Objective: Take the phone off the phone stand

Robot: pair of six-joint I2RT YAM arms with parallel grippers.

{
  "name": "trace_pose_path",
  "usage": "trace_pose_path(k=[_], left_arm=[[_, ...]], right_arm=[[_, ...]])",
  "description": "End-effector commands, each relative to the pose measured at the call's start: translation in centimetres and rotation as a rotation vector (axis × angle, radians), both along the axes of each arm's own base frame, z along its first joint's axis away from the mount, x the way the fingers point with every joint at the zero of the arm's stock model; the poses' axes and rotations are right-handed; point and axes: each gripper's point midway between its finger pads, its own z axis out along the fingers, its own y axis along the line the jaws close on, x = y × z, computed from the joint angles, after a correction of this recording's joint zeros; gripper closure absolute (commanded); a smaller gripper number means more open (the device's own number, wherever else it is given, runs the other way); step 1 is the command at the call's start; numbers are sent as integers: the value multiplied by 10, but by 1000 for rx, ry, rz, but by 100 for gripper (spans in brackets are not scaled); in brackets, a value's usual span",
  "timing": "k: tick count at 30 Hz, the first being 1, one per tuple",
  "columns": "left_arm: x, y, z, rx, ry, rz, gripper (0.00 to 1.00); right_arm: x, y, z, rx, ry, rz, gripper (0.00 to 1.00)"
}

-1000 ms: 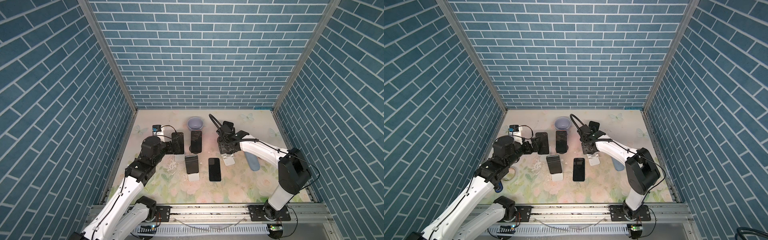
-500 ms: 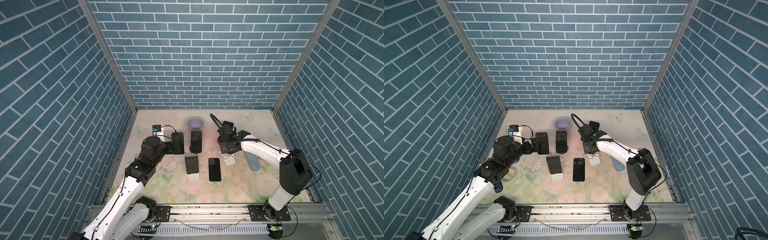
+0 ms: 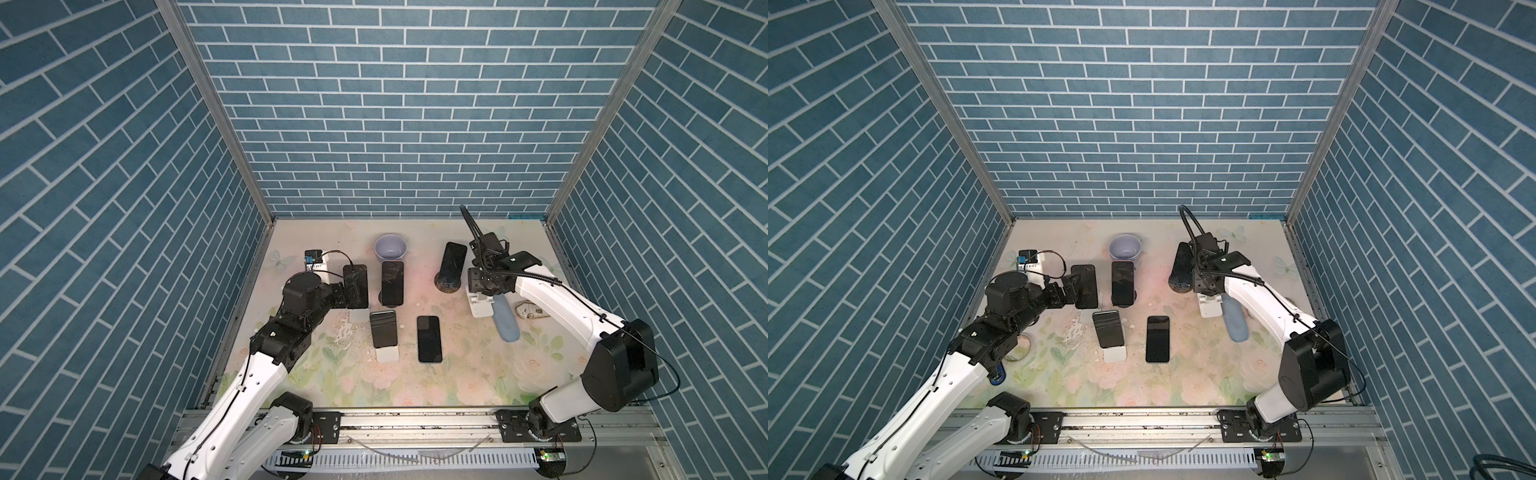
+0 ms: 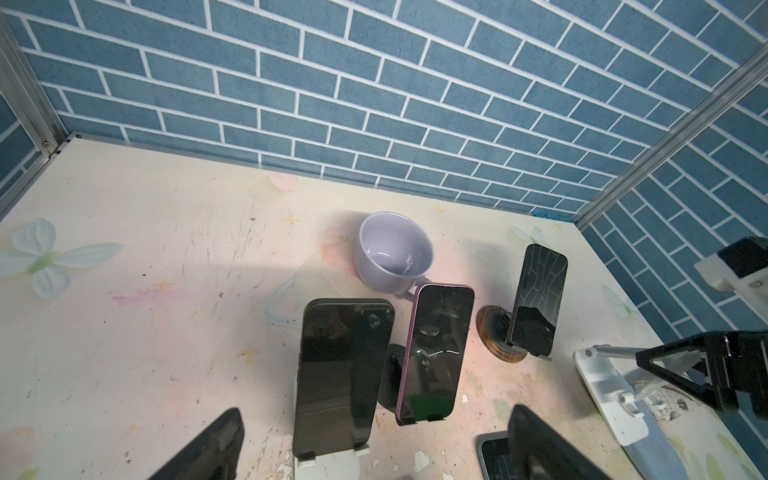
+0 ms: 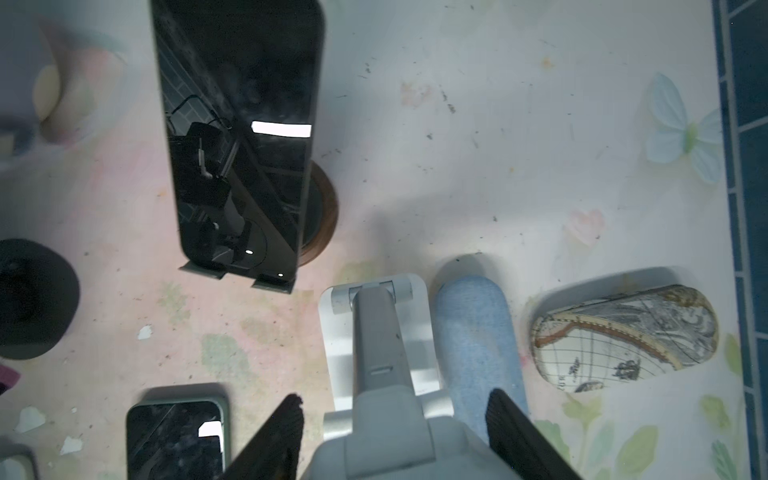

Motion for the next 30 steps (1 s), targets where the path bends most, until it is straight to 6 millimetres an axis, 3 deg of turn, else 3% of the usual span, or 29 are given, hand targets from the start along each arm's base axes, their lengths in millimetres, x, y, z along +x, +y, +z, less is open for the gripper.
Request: trace_pose_path(k=[1, 7, 13, 21, 30], left_arm=[[0, 1, -2, 5, -3, 7, 0], [-1, 4, -4, 27, 6, 18, 0], [-1, 9, -3, 54, 5, 34, 0], [-2, 17, 2, 74, -29, 66, 0], [-1, 18, -3, 102, -22, 63, 0]], right_arm=[[20, -20, 31, -29, -68, -30, 44], [56, -42, 39, 13, -107, -101, 44], [93, -60, 31, 51, -111, -161, 44], [132, -68, 14, 10, -146, -172, 42], [153, -64, -21, -6, -84, -159, 40]])
